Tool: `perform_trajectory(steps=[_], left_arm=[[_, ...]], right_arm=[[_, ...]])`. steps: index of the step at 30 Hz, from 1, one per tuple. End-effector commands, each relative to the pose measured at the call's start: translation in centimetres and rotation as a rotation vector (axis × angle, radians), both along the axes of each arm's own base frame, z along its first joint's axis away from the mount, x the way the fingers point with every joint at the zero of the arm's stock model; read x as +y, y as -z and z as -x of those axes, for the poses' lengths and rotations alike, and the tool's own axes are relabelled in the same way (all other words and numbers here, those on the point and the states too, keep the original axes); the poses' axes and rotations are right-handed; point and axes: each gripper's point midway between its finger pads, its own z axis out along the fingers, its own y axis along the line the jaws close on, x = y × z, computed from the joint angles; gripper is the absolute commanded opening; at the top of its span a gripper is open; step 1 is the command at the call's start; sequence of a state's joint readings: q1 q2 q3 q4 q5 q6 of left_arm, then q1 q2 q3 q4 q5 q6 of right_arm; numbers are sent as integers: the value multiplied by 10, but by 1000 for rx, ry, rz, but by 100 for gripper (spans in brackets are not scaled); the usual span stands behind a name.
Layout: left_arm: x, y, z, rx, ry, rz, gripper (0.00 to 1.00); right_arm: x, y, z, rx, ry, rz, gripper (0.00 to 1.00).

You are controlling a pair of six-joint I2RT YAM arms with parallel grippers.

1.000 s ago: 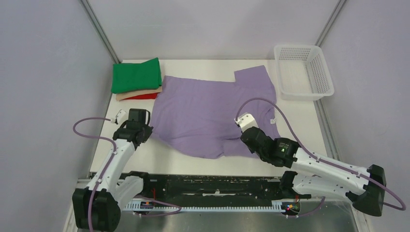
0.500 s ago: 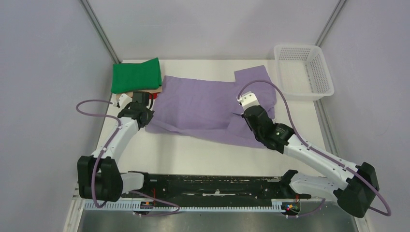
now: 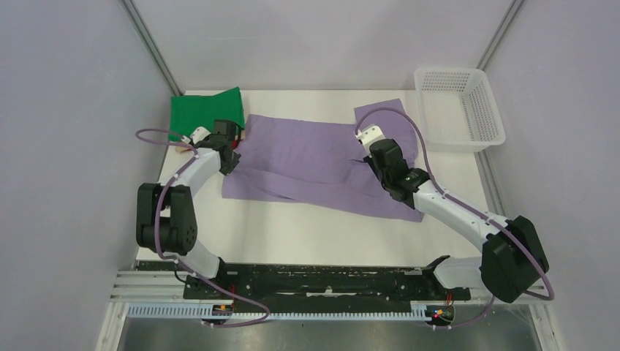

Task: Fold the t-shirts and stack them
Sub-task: Fold the flattened tshirt in 1/3 of the way

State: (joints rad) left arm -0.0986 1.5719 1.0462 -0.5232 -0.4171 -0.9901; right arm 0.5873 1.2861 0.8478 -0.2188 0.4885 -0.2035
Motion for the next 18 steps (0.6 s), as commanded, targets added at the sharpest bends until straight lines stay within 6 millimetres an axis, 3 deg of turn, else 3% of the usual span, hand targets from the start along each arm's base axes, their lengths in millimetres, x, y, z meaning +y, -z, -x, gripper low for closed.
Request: perform_trajectory(steps=[1,8,14,16,18], left_arm=[[4,-5,-27,-6,18,-52,8],[3,11,-39,29,16,-55,7],[11,14,-41,48,-4,-94,10],[13,14,-41,54,-7,-107,15],[13,12,-42,57,-3,-111,29]], right_arm=[[9,-27,-38,-95,-27,-29,0],[11,-27,-75,-95,-94,65,0],[13,-11,-98,-49,-162,130,0],[9,-4,-105,-35,-142,140,0],[6,-3,-119,-52,-95,123,0]])
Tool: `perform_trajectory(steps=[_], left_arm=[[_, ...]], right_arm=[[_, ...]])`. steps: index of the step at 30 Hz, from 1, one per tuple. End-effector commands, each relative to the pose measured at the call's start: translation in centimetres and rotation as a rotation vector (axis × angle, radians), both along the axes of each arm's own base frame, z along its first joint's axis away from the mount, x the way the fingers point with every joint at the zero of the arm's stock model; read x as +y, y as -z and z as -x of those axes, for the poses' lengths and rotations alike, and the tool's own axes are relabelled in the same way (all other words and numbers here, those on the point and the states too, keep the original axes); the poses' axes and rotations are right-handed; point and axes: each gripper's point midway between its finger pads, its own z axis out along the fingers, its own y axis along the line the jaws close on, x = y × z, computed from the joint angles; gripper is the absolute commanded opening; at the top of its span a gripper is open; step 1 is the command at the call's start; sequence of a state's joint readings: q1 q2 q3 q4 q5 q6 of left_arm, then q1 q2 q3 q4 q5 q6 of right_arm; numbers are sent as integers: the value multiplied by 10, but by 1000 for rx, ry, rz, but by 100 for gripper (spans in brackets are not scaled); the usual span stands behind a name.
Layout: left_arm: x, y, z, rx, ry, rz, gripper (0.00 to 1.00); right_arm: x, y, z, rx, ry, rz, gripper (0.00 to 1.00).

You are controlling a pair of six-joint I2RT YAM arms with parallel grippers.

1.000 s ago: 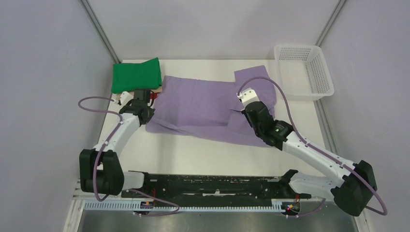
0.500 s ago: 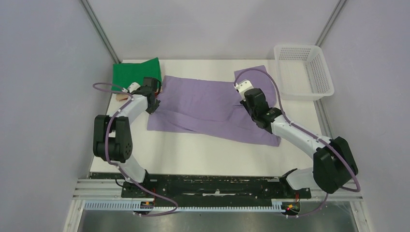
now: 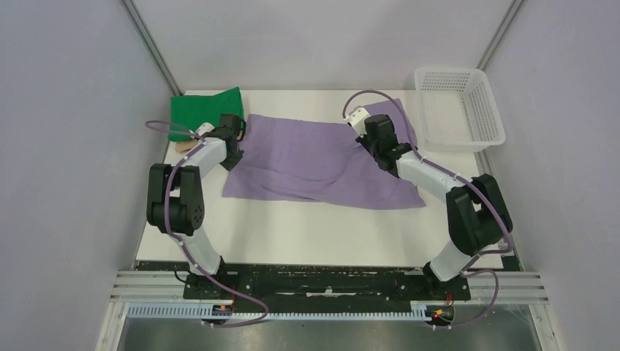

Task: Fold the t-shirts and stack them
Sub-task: Fold the flattened tshirt in 1/3 of the way

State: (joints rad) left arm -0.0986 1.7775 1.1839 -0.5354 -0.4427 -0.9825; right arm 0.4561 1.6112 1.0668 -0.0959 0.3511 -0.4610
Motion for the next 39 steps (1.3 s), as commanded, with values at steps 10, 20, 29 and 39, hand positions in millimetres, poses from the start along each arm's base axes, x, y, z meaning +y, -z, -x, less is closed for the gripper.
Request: perform_trajectory(steps=[10,20,29,39], left_arm=[[-1,-60,15,-118,83,-7,100],[-71,-22,45,-176,344,321,100],[-78,33,39,-37,351,362,100],[-40,46,84,130,258,197,100]], right_arm=[[-27,-69,-60,-304,310,-65,98],[-10,24,82,13,328,-604,98],[-16,95,98,256,404,-691,98],[-75,150,131,368,715,-832,98]])
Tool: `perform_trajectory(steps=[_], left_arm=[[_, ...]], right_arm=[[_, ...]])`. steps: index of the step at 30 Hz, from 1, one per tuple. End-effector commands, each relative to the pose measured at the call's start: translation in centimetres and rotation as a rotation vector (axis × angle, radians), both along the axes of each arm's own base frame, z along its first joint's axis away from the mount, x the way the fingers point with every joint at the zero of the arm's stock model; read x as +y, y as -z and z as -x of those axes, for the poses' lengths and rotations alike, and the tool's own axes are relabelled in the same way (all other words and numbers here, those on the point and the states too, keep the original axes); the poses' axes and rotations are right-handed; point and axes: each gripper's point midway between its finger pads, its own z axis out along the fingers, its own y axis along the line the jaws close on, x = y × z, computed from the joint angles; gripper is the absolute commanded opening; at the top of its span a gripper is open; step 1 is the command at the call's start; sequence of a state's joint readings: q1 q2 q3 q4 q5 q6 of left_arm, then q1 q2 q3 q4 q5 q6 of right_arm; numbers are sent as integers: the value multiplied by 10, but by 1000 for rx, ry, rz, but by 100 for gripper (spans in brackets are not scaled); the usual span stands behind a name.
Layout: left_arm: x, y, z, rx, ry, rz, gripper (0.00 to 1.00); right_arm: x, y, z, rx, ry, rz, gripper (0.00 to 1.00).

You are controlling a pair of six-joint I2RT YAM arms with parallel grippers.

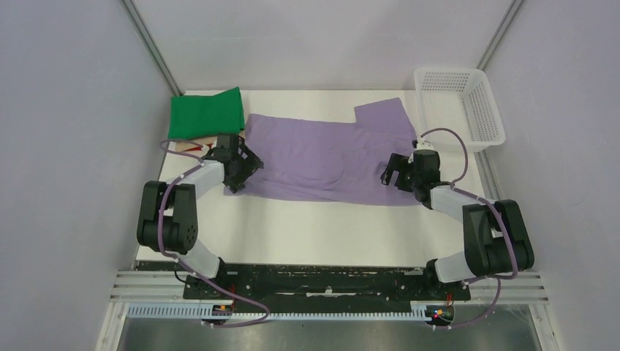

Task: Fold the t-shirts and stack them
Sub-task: Fold the flattened tshirt in 1/3 of the way

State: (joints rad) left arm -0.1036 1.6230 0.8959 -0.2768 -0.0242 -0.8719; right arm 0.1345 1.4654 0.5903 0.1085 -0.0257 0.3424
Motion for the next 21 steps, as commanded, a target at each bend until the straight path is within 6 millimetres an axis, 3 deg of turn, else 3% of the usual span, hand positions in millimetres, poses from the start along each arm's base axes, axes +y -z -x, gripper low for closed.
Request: perform_trajectory(steps=[1,5,14,16,21], left_arm=[[32,28,55,191,-6,-158,100],[42,29,88,267,-3,-206,100],[31,37,152,316,14,-126,100],[33,34,165,320,11,-133,100],[36,21,185,293,-7,-134,100]], right_arm=[[-19,42,51,174,116,-57,98],[-28,41,77,192,154,-32,98],[-44,58,160,335,186,45,98],[-48,56,171,333,200,60,98],[-45,40,175,274,192,62,98]])
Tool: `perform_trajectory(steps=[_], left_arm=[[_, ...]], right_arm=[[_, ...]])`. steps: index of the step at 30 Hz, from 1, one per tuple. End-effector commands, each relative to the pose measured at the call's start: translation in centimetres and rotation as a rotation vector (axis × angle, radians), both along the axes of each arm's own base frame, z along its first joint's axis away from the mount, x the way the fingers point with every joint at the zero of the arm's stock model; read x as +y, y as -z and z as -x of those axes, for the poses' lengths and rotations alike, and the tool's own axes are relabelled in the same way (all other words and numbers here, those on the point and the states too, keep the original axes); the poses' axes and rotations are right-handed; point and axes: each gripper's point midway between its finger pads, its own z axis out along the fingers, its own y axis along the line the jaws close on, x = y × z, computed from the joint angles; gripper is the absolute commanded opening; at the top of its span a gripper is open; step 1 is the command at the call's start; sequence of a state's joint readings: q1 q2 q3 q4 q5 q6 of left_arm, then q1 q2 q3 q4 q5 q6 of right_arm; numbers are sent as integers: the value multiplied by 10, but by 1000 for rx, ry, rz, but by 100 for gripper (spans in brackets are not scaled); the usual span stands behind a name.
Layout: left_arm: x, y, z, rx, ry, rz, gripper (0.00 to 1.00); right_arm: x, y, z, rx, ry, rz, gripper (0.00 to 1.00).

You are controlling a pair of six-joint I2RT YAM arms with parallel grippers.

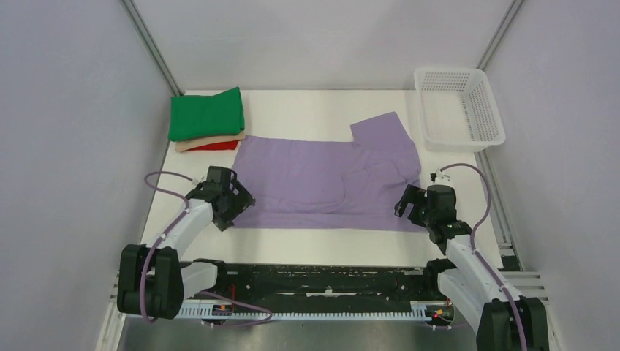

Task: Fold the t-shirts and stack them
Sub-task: Fold the flattened tshirt in 1/3 of the way

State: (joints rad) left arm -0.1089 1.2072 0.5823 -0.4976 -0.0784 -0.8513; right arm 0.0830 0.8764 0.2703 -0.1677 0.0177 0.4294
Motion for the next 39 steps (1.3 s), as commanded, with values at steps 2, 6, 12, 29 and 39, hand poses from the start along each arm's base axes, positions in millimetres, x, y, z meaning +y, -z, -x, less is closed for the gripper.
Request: perform_trajectory(steps=[2,6,12,29,39], left_arm=[[11,8,57,127,-14,-45,100],[7,-14,38,8,-21,-20,100],[-1,-30,18,-78,-7,23,100],[-6,-16,-6,-37,27,22,100],[-38,-36,-38,-131,94,119,100]], right_arm=[[-9,26,57,194,16,83,98],[-7,-26,15,-44,-47,144,98],[7,-58,-17,-230,-116,123,98],[55,-67,-69,-234,-264,-14,98],[113,-39,-41,-152,-441,44,98]])
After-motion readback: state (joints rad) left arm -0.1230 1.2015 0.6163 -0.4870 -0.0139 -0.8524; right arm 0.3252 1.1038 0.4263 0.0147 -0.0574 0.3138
